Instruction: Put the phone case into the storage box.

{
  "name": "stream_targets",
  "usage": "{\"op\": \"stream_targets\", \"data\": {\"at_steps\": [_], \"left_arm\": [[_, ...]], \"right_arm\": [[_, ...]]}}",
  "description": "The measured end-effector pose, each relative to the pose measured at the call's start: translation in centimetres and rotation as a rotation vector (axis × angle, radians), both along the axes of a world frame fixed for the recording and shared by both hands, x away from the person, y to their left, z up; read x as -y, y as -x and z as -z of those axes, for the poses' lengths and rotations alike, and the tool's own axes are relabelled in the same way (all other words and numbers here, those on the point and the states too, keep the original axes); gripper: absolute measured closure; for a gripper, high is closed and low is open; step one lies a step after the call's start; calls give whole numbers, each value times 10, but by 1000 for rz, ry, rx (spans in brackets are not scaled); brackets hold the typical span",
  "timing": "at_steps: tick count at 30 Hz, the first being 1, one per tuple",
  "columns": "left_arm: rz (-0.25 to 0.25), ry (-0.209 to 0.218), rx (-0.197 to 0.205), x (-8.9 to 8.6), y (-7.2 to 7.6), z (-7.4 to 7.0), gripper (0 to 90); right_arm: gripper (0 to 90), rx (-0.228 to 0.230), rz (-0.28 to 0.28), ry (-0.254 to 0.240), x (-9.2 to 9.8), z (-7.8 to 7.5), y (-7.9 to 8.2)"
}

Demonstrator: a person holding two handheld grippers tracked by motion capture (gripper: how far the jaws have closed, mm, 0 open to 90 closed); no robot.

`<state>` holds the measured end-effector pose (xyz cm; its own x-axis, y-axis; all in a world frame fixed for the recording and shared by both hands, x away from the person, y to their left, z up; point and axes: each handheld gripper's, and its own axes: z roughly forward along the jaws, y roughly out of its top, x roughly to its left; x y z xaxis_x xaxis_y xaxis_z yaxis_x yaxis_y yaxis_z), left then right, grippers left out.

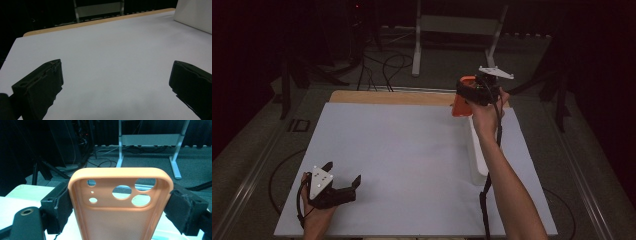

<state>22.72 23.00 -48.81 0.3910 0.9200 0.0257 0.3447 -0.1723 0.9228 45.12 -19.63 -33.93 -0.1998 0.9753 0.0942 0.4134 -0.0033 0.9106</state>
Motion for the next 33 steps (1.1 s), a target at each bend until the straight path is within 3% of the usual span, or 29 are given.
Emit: {"op": "stream_targets", "data": {"at_steps": [33], "left_arm": [[-1,0,2,-1,1,-1,1]], "right_arm": [[162,-19,71,11,23,8,-8]]}}
